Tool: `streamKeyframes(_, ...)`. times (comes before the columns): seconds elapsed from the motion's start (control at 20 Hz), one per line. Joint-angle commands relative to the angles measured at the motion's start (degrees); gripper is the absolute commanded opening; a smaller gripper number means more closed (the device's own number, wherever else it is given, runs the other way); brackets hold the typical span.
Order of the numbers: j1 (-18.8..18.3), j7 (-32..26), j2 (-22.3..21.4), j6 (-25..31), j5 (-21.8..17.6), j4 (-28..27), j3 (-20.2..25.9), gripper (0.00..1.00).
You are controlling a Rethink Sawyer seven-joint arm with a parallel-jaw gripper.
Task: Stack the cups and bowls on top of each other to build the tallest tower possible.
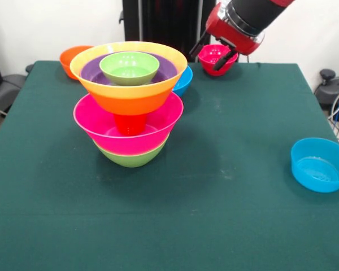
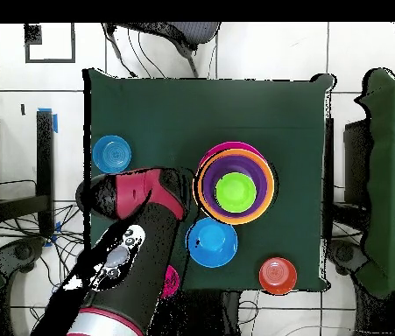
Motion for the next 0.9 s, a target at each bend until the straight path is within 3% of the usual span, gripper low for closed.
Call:
streamKeyframes(0.05, 1.25, 10.97, 3.01, -4.37, -1.10, 4.52, 2.25, 1.00)
streamKeyframes(0.9, 2.52, 11.64, 3.18, -9.13, -0.78, 11.17, 1.08, 1.00)
